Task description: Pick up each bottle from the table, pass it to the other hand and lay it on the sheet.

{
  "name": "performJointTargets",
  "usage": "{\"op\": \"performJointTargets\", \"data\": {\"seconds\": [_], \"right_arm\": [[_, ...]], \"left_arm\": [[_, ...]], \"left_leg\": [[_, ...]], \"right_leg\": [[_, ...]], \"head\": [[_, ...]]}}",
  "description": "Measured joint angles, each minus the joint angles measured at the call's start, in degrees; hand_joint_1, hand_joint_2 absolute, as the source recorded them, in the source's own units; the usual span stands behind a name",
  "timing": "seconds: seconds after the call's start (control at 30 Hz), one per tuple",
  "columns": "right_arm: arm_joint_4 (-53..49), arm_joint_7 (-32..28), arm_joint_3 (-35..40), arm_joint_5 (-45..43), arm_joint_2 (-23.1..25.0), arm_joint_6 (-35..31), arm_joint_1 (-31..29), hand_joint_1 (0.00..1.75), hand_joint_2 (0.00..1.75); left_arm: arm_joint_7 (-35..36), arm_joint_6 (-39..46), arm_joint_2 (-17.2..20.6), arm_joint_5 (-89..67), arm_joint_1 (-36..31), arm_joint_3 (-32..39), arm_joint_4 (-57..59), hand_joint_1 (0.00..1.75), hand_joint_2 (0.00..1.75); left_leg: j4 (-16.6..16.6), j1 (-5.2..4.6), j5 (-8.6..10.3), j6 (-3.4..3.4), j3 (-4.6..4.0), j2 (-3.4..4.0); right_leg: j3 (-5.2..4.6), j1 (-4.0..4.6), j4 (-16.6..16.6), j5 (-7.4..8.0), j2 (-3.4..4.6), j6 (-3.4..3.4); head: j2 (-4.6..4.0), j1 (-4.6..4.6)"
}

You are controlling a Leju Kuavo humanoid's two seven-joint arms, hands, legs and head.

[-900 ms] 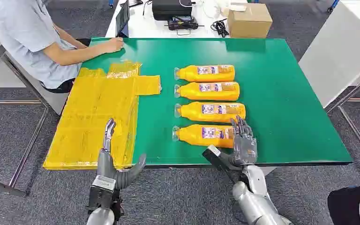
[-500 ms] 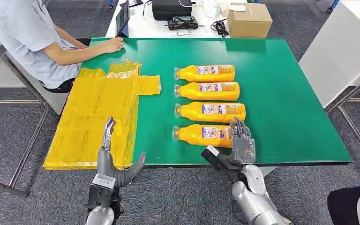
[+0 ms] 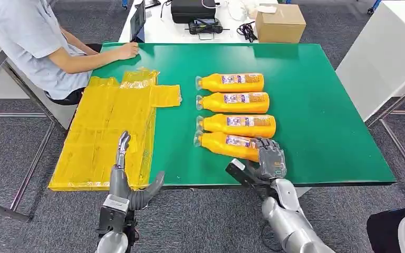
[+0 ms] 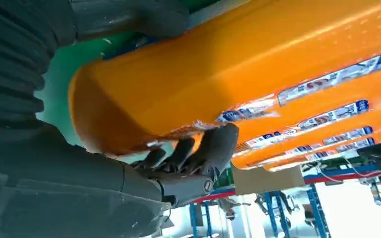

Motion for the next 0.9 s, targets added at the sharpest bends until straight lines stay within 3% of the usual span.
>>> {"op": "performJointTargets", "data": {"seconds": [0.8, 0.83, 0.87, 0.9], "right_arm": [[3.37, 0.66, 1.57, 0.68, -1.2, 0.26, -1.97, 1.75, 1.75], [3.39, 0.66, 1.62, 0.68, -1.2, 0.26, -1.97, 1.61, 1.75], [3.43, 0.66, 1.66, 0.68, -1.23, 0.26, -1.97, 1.1, 1.75], [3.43, 0.66, 1.68, 0.68, -1.25, 0.24, -1.98, 0.16, 1.75]], "left_arm": [[0.0, -0.02, -0.13, 1.44, -0.79, 0.07, -0.02, 0.0, 1.75], [0.0, -0.02, -0.13, 1.44, -0.79, 0.07, -0.02, 0.0, 1.75], [0.0, -0.02, -0.13, 1.45, -0.79, 0.07, -0.02, 0.0, 1.75], [0.0, -0.02, -0.13, 1.44, -0.79, 0.07, -0.02, 0.0, 1.75]], "left_leg": [[0.0, 0.0, 0.0, 0.0, 0.4, 0.01], [0.0, 0.0, 0.0, 0.0, 0.4, 0.01], [0.0, 0.0, 0.0, 0.0, 0.4, 0.01], [0.0, 0.0, 0.0, 0.0, 0.4, 0.01]], "right_leg": [[0.39, 0.0, -0.01, 0.0, 0.0, 0.0], [0.39, 0.0, -0.02, 0.0, 0.0, 0.0], [0.39, 0.0, -0.01, 0.0, 0.0, 0.0], [0.4, 0.0, -0.01, 0.0, 0.0, 0.0]], "head": [[0.0, 0.0], [0.0, -0.02], [0.0, -0.02], [0.0, -0.02]]}}
